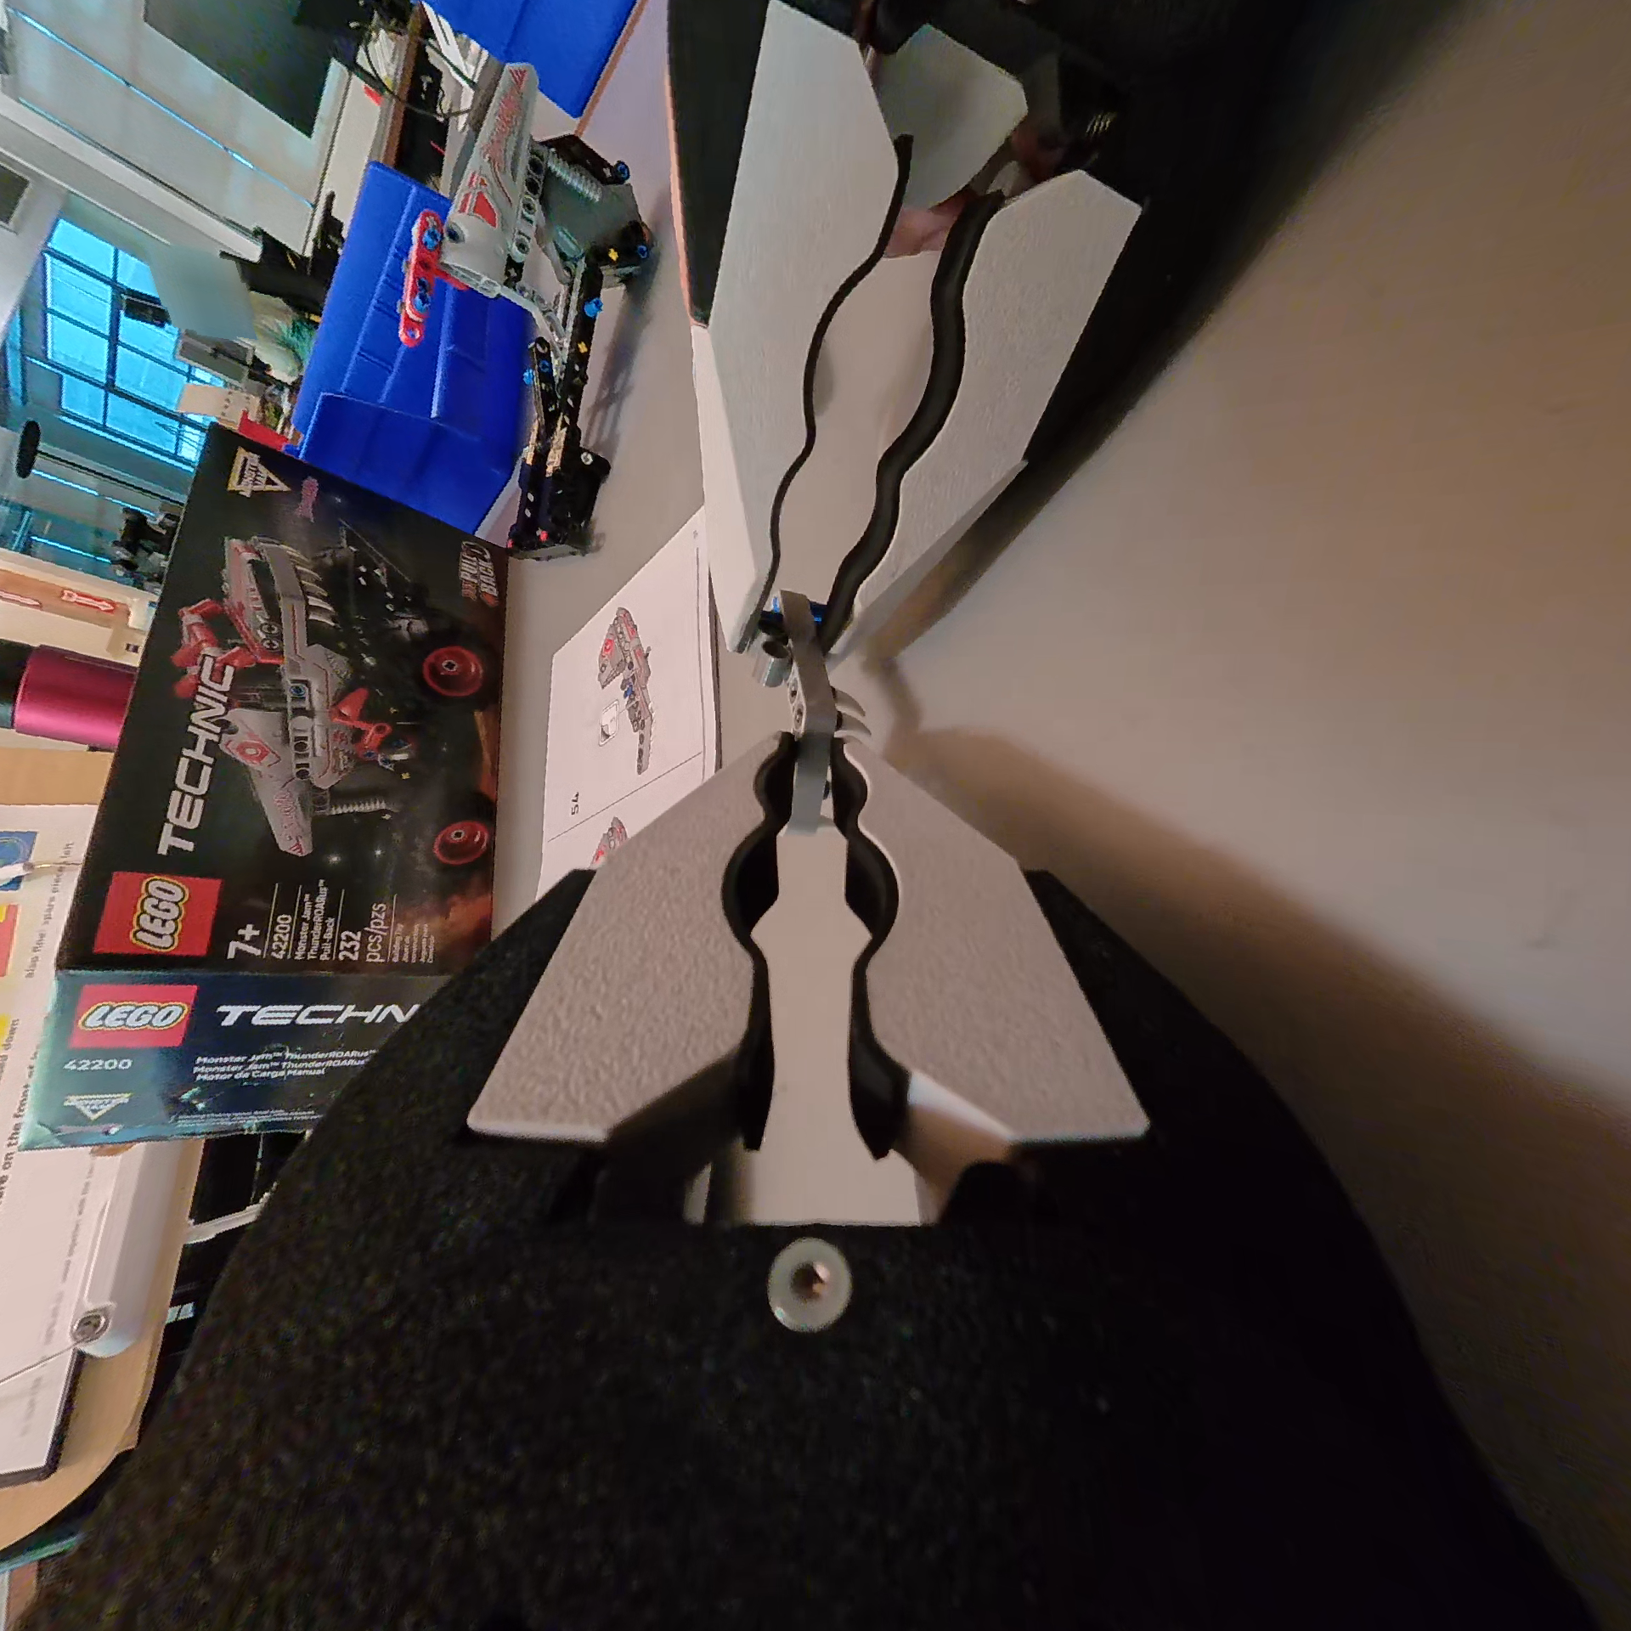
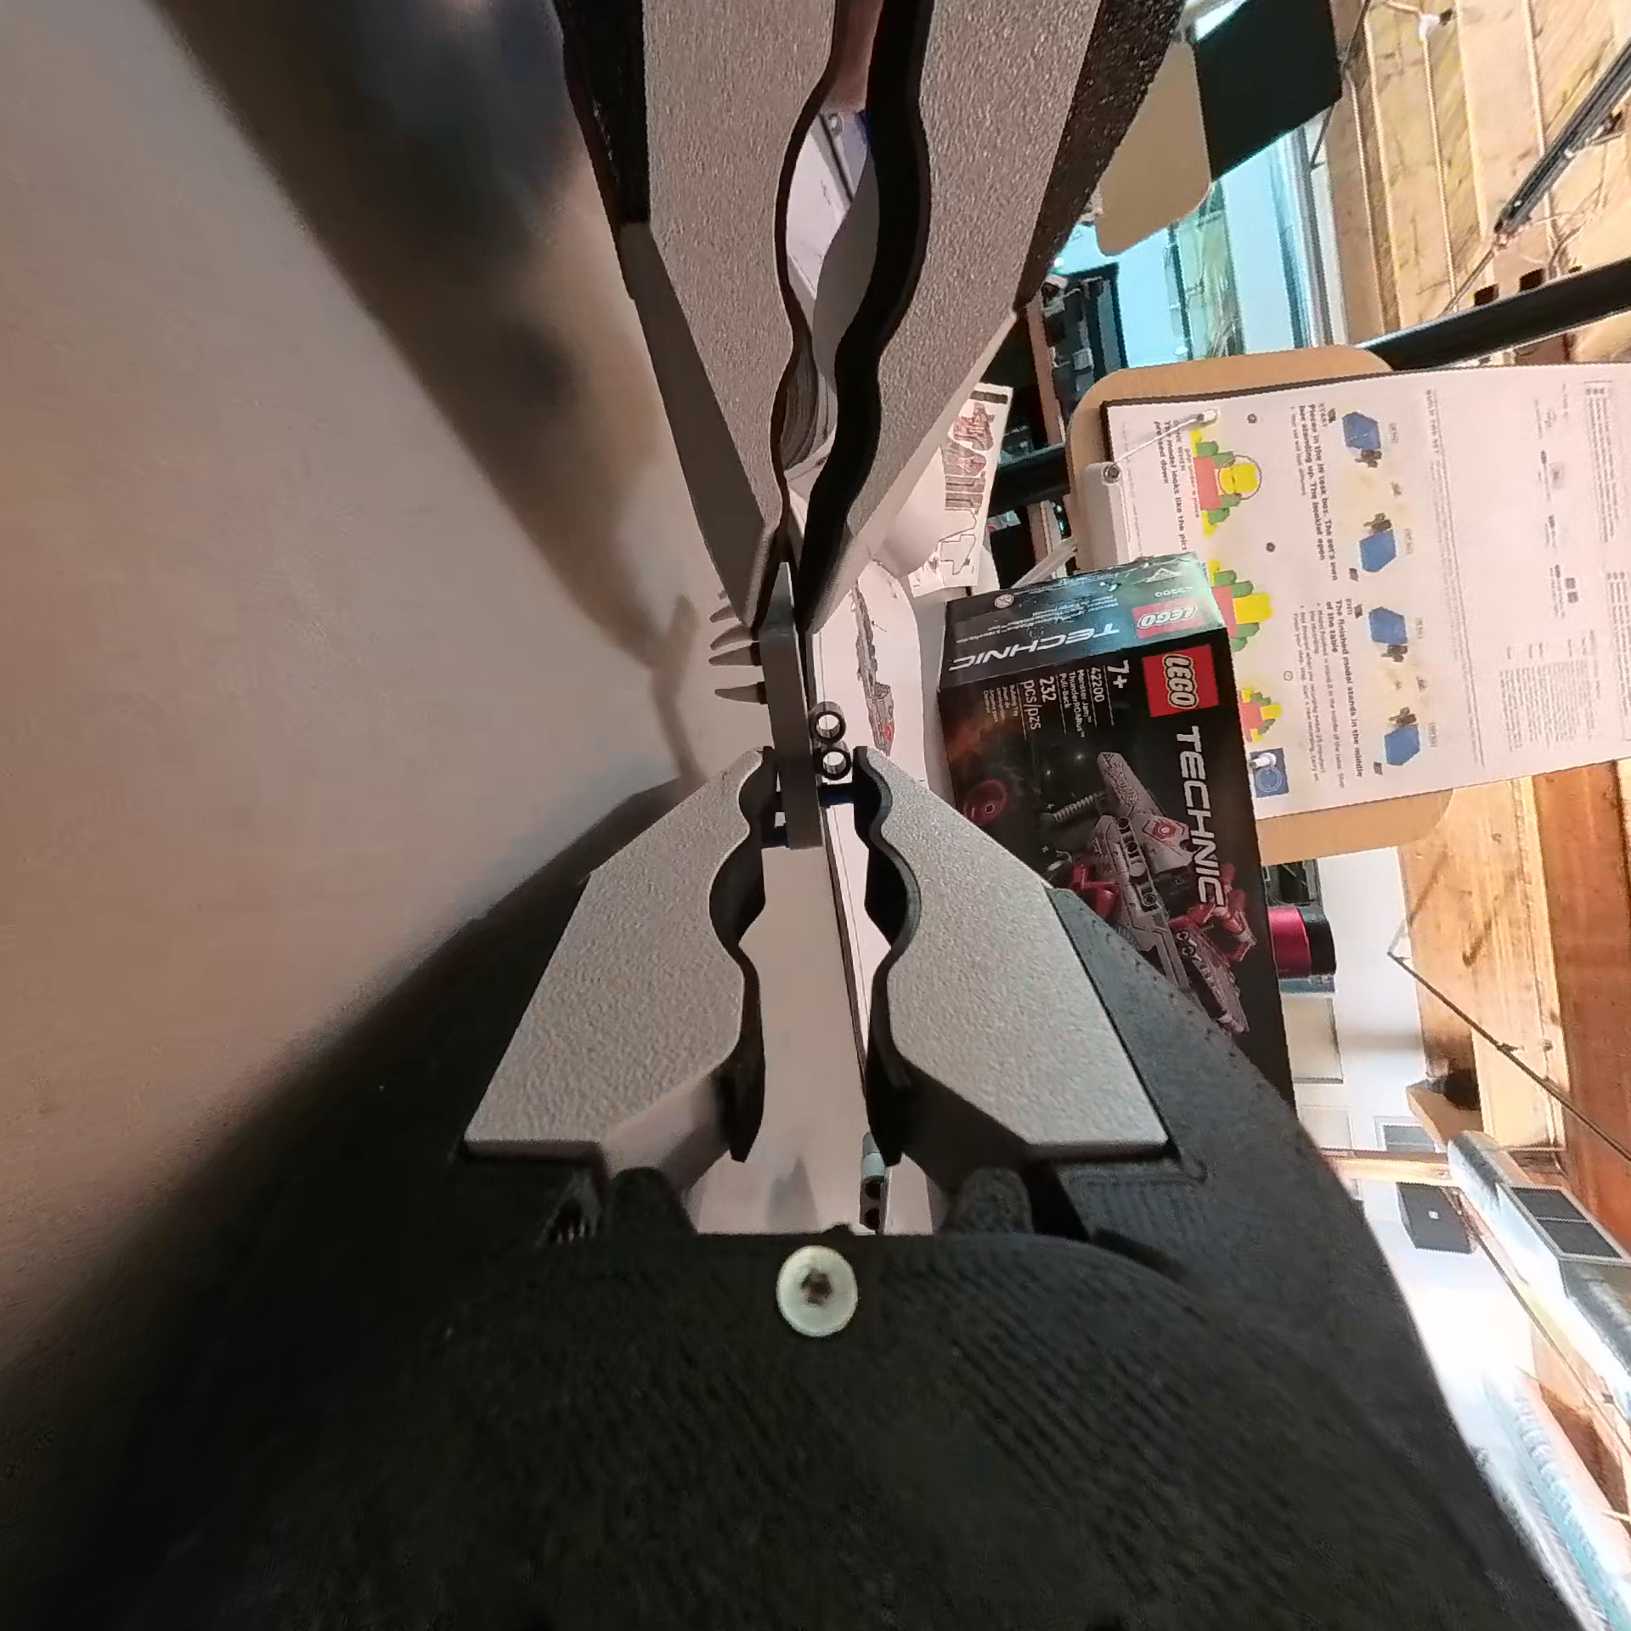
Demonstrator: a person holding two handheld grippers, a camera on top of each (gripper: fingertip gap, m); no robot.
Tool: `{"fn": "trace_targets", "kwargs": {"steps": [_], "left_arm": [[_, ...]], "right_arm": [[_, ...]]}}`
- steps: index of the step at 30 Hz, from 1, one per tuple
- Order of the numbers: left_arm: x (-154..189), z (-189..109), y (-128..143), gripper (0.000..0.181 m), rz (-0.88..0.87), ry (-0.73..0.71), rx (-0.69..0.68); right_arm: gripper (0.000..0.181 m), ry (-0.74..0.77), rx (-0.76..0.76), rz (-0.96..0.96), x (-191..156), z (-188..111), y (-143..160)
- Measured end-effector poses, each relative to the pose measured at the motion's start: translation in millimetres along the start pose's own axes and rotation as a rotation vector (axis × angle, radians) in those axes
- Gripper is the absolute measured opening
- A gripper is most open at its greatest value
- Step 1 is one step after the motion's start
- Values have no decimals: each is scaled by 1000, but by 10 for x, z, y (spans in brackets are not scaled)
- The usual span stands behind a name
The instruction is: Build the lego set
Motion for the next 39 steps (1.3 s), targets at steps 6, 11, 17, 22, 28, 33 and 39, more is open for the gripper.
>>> {"fn": "trace_targets", "kwargs": {"steps": [6, 11, 17, 22, 28, 33, 39], "left_arm": [[-25, -8, -19, 5, 1, -22, 11], [-42, -22, -22, 5, -9, -30, 26], [-48, -27, -17, 5, -46, -19, 46], [-30, -39, 33, 5, -46, 6, 44], [-85, -68, 49, 5, -54, -29, 40], [-93, -78, 39, 5, -38, -42, 36], [-90, -68, 40, 5, -28, -48, 25]], "right_arm": [[17, 24, 24, 19, 39, -22, -15], [24, 19, 32, 21, 34, -22, -17], [32, 16, 50, 26, 31, -30, -33], [52, 50, 74, 115, 126, -60, -10], [52, 57, 28, 99, 120, -33, 39], [45, 86, 20, 123, 170, -47, 54], [43, 63, -19, 54, 104, -11, 63]]}}
Point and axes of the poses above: each gripper's, where its closed fingertips meet, z out along the fingers, y out of its underside, x = y × z across the jaws, the point moved 5 cm from there along -z, back along the fingers, and after that the axes turned 5 degrees about z, right-handed, at the moved point
